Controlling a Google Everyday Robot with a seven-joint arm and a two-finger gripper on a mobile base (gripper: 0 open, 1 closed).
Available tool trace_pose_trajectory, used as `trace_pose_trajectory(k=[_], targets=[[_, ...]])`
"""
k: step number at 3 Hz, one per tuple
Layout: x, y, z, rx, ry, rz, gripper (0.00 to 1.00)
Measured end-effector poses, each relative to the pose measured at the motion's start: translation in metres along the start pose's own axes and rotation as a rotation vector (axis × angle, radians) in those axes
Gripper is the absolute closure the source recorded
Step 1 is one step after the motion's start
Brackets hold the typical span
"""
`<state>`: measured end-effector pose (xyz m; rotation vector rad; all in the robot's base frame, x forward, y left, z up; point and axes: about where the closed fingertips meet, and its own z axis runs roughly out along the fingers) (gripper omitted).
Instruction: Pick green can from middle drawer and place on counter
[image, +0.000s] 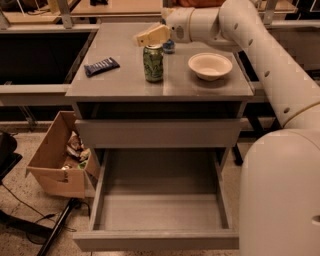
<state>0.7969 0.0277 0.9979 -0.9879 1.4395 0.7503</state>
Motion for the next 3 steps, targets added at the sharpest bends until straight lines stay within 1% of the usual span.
trace_pose_trajectory(k=[1,2,3], targets=[[-0.040,0.016,-0.052,-0.017,0.028,-0.056,0.00],[-0.058,0.014,-0.132,0.138,0.190,-0.067,0.00],[-0.066,0.008,-0.245,0.471,0.398,-0.037,0.00]])
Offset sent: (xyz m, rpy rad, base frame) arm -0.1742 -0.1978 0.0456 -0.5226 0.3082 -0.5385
